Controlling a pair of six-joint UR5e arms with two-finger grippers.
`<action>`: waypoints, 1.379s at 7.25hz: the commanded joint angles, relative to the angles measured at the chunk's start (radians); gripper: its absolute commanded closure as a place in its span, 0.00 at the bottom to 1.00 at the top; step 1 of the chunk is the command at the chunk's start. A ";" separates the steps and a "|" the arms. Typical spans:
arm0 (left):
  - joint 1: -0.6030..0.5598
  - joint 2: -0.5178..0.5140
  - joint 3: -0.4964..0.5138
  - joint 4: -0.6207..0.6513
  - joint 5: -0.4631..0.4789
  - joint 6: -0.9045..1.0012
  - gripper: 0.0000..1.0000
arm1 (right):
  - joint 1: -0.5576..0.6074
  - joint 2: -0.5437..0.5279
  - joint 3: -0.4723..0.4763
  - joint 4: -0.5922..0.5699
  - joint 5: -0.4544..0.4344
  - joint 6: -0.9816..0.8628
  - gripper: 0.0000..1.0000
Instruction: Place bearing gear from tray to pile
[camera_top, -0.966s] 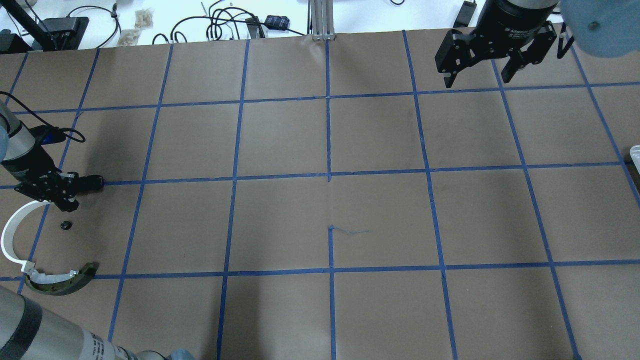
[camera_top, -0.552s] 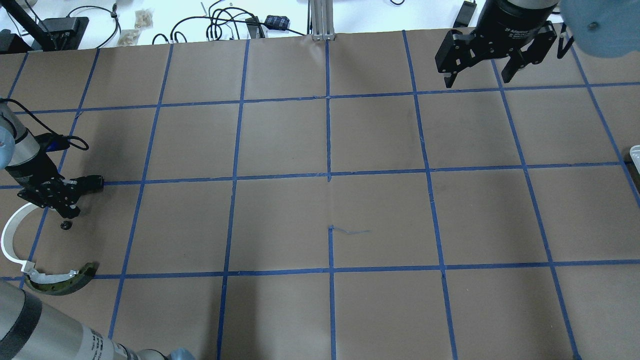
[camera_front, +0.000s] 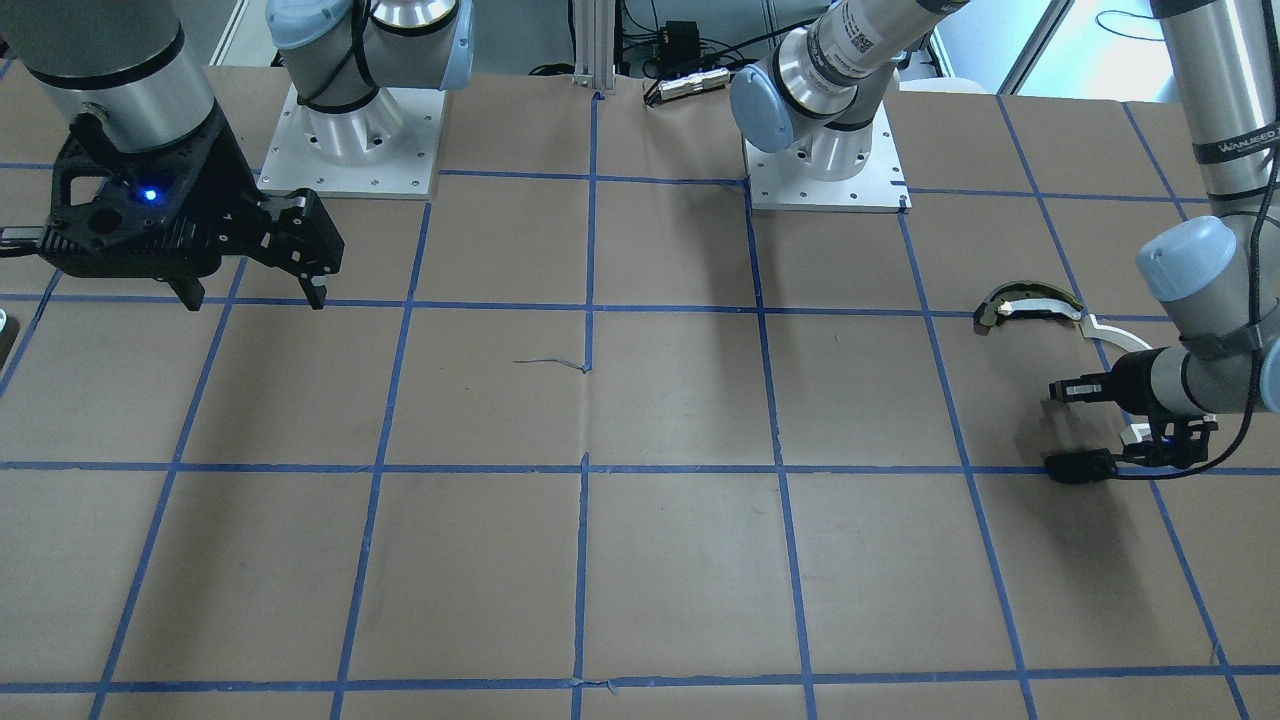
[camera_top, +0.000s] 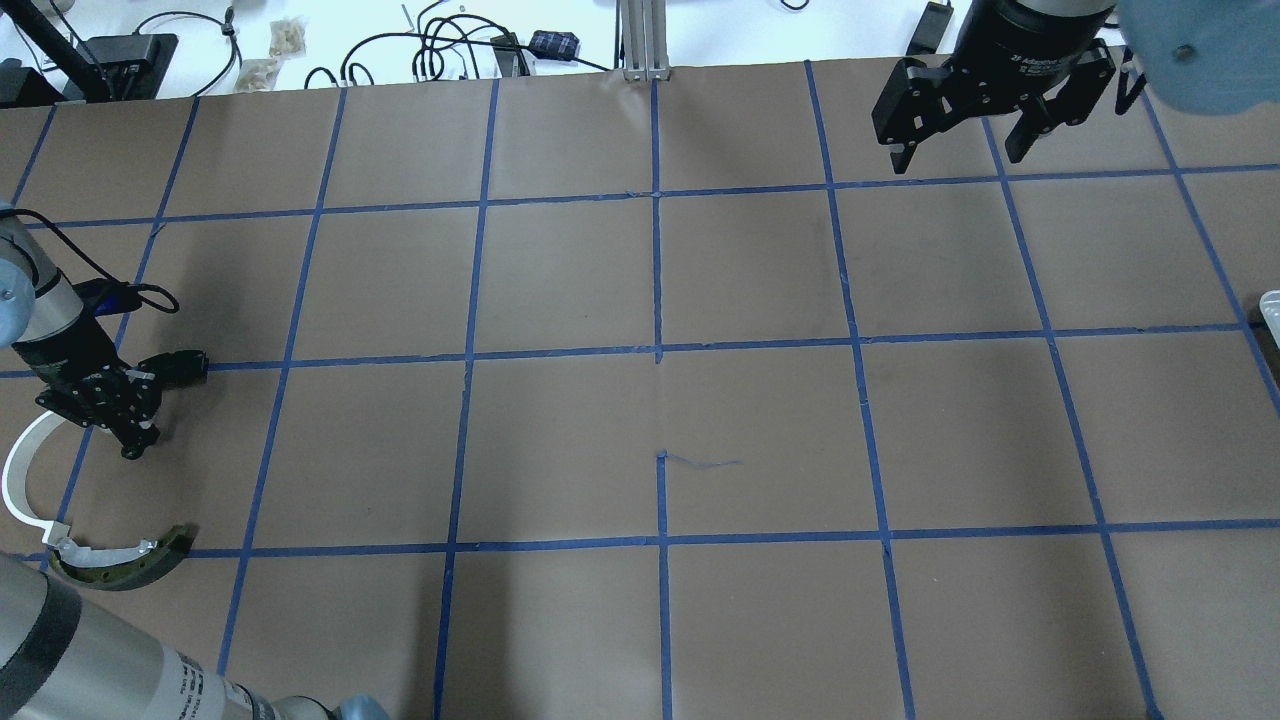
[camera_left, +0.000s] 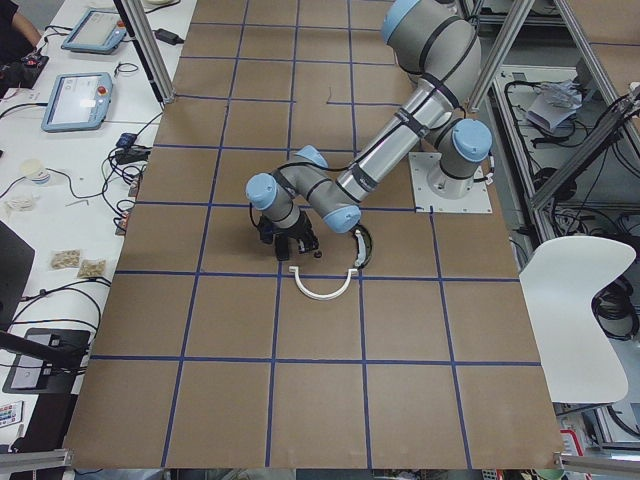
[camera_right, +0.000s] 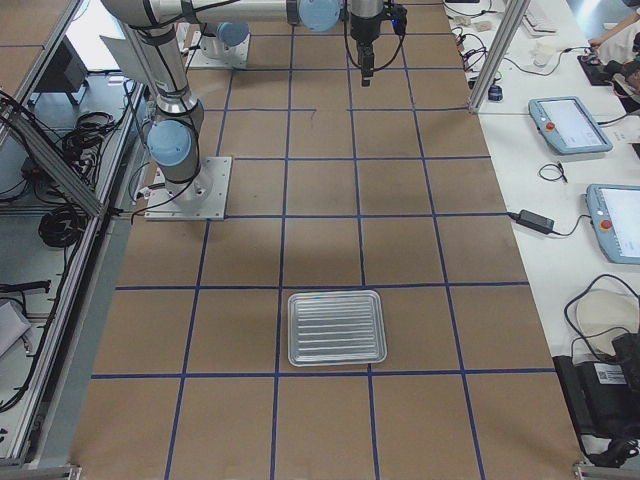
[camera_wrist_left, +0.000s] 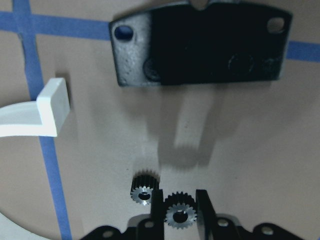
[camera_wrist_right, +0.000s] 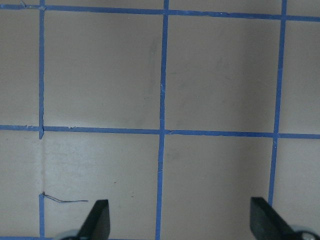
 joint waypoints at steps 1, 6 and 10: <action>0.001 -0.006 0.005 0.002 0.006 0.002 0.17 | 0.000 0.000 0.001 0.000 0.000 0.000 0.00; -0.037 0.029 0.034 0.003 -0.005 -0.024 0.00 | 0.000 -0.001 0.001 0.000 0.000 0.000 0.00; -0.333 0.183 0.137 -0.062 -0.208 -0.201 0.00 | 0.000 0.000 0.001 0.000 -0.003 0.000 0.00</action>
